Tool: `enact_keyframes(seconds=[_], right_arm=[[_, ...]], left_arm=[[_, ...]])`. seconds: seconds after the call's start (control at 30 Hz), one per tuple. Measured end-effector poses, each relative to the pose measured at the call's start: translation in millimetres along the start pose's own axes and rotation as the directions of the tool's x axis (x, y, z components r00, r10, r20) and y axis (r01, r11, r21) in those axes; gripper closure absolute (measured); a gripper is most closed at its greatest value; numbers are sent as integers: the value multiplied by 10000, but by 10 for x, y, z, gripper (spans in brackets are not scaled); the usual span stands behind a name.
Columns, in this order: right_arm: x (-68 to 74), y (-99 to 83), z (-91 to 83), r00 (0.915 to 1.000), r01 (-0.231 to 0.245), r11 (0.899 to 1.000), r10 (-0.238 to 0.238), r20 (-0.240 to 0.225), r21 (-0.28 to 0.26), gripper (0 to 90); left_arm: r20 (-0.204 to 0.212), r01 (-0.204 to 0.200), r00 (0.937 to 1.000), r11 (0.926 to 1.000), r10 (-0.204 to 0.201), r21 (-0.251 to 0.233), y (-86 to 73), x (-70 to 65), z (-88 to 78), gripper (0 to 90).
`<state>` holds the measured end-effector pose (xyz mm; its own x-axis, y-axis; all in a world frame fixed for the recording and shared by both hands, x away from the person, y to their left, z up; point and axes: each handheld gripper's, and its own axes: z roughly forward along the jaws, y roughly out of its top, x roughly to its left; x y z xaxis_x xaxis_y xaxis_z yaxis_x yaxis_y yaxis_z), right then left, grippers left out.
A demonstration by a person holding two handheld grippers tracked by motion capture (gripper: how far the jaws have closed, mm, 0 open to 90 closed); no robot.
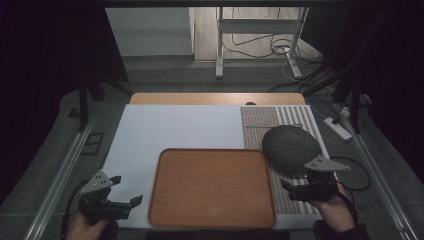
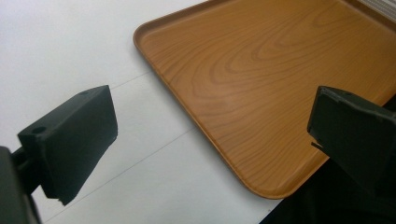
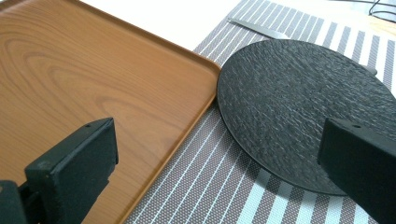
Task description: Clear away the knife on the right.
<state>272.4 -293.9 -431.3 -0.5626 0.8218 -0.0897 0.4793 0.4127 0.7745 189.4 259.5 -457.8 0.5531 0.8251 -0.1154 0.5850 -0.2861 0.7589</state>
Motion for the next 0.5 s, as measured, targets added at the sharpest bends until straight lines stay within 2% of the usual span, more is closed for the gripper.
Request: enact_keyframes(seconds=[0.27, 0.5], right_arm=[[-61, 55, 113, 9998, -173, 9998, 175, -124, 125, 0], [-120, 122, 284, 9992, -222, 9984, 238, -307, 527, 0]], left_arm=[[-13, 8, 10000, 10000, -8, 6, 0, 0, 4, 17], [-25, -13, 10000, 10000, 13, 35, 2, -1, 7, 16]])
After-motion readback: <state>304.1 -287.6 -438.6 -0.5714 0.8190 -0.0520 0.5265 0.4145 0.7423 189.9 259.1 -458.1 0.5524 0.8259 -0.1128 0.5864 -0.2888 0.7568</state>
